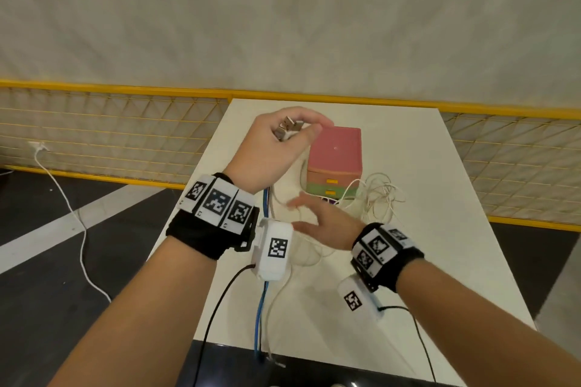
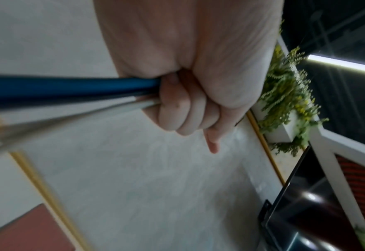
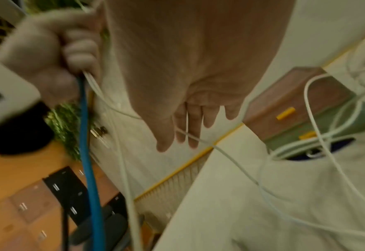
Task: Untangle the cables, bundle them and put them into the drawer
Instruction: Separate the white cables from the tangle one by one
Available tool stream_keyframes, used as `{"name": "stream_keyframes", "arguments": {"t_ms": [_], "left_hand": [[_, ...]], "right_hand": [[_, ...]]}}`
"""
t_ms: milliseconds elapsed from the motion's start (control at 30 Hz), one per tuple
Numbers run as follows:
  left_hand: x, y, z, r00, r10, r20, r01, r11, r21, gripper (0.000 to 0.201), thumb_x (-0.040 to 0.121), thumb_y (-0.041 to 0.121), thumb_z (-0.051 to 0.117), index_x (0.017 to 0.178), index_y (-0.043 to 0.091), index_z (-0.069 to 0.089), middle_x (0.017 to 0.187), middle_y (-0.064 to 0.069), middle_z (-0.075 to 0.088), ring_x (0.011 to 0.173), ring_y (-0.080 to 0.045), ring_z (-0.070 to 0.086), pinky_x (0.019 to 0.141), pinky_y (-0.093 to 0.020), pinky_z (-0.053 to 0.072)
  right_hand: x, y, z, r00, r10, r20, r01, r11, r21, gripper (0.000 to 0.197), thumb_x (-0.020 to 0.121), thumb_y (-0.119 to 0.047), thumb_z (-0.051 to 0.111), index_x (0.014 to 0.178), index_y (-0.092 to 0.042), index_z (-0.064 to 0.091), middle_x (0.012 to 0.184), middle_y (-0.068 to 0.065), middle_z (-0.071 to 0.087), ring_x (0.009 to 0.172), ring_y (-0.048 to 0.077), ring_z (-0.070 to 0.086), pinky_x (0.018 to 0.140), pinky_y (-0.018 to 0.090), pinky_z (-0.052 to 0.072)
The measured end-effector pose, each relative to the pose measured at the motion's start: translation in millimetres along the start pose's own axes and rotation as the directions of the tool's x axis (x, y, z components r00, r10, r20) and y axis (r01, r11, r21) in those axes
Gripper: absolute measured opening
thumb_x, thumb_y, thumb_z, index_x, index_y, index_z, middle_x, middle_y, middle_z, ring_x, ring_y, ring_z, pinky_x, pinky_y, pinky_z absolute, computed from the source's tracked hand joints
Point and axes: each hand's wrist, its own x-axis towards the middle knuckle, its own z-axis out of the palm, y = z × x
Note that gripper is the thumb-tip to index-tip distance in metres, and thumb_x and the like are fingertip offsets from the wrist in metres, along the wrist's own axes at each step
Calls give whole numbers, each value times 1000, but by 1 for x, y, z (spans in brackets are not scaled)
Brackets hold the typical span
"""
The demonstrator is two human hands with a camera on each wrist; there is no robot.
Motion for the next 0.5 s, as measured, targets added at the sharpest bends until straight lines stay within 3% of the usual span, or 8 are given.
{"name": "stream_keyframes", "arguments": {"t_ms": [33,133,200,267,333,400,467,500], "left_hand": [[0,4,-5,999,18,-38,-19,1000,-9,16,96,4,55,102,-1,69,54,30,56,49,15,50,50,1,32],[4,2,-25,987,30,-158,-28,1000,11,14,95,8,58,100,3,70,57,25,59,50,10,49,51,-1,31],[4,-7,-28,996,-32,-88,45,987,156,14,92,22,64,102,15,72,83,14,69,66,-1,56,60,-6,36],[0,-22,-19,969,-222,113,162,906,392,26,87,40,67,105,22,70,98,8,67,83,-7,59,72,-15,42],[-6,-38,-5,893,-386,230,217,818,532,37,86,47,66,94,11,70,83,1,64,78,-15,59,70,-28,42],[-9,-43,0,891,-404,206,254,821,512,39,90,44,62,75,9,69,68,-2,58,66,-17,54,62,-29,37],[-7,-44,-7,931,-362,40,325,875,360,39,94,41,57,66,15,65,58,5,52,50,-8,45,53,-21,34],[-4,-44,-13,925,-366,-100,379,896,229,40,95,40,56,62,19,62,53,9,47,45,-7,40,49,-22,32]], "right_hand": [[1,4,8,999,8,44,-8,1000,-6,19,97,-27,48,110,-19,58,107,-7,56,110,9,51,110,37,29],[-2,15,12,991,123,49,-127,989,77,33,102,-31,32,77,-23,53,77,-3,55,80,21,59,87,35,45],[-2,9,-3,990,123,-64,-118,990,81,36,101,-34,31,72,-22,46,70,-1,51,66,20,56,71,35,49],[3,-9,-25,985,40,-169,-37,999,25,32,101,-28,36,75,-16,49,68,-3,49,57,12,50,56,28,46],[8,-31,-53,960,-81,-269,81,997,-9,23,98,-18,44,80,-10,56,66,-5,52,58,8,48,55,25,38],[8,-43,-79,934,-129,-332,154,987,50,14,95,-14,51,87,-7,59,71,3,58,62,13,50,61,27,39],[2,-38,-95,933,-127,-336,184,972,144,9,94,-16,54,90,-9,57,71,3,54,62,9,46,60,21,38],[-3,-30,-98,944,-107,-313,159,976,146,12,95,-18,52,89,-9,56,69,-2,50,60,5,44,60,18,38]]}}
